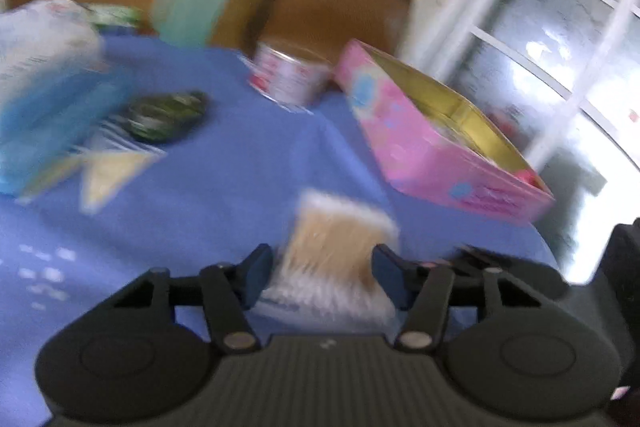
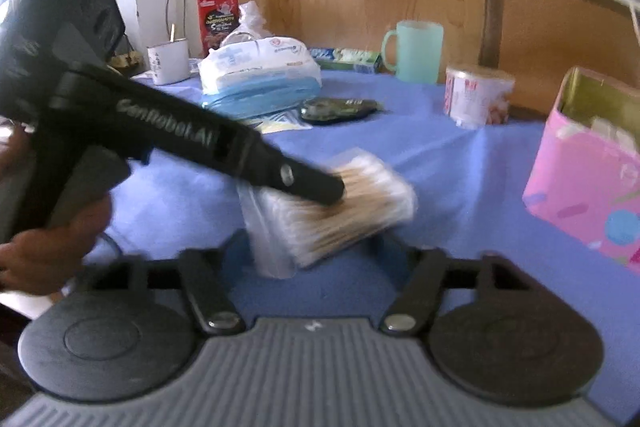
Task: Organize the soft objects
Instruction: 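Grasp the cotton swab bag with the left gripper, then carry the cotton swab bag into the pink tin and open the left gripper, then move the right gripper to the green tape roller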
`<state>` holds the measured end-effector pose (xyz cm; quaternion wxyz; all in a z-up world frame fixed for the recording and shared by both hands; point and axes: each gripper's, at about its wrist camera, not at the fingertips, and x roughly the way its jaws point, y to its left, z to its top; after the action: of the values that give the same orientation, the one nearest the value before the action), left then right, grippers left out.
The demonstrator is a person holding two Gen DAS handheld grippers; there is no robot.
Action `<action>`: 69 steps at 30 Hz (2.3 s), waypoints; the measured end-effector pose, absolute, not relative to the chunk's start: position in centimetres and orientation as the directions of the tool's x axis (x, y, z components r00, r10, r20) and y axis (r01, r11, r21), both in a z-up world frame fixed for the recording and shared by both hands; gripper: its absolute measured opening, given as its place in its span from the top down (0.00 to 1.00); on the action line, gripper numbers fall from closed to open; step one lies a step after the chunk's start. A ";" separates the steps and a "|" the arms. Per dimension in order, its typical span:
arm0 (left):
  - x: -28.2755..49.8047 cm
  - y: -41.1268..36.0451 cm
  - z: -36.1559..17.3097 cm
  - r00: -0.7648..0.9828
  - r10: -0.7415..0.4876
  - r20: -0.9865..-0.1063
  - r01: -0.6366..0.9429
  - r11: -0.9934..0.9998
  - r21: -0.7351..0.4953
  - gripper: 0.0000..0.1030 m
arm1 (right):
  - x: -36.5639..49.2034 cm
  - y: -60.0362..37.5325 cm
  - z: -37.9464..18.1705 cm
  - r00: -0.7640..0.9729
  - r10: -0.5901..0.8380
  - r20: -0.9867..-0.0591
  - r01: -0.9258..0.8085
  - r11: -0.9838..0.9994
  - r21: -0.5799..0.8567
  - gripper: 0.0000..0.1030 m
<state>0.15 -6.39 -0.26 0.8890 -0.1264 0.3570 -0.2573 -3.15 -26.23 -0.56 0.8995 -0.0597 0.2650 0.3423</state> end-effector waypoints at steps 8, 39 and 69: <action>0.1 -11.0 4.5 0.649 -0.563 -0.511 0.484 0.824 -0.294 0.51 | -4.0 -29.2 1.8 0.779 0.511 -0.362 -0.536 0.843 0.036 0.52; 5.0 -23.3 6.7 0.672 -0.514 -0.533 0.527 0.838 -0.143 0.37 | -0.8 -43.4 4.3 0.960 -0.053 -0.274 0.083 0.991 0.100 0.38; 0.9 -4.1 1.1 0.776 -0.133 -0.616 0.105 0.991 -0.082 0.31 | -0.1 -32.6 3.3 0.857 0.293 -0.425 -0.246 0.955 0.164 0.38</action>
<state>0.90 -4.09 1.13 0.9422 -0.0216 0.3284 -0.0632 -0.10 -32.57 3.28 0.9621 0.0519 0.2283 0.1399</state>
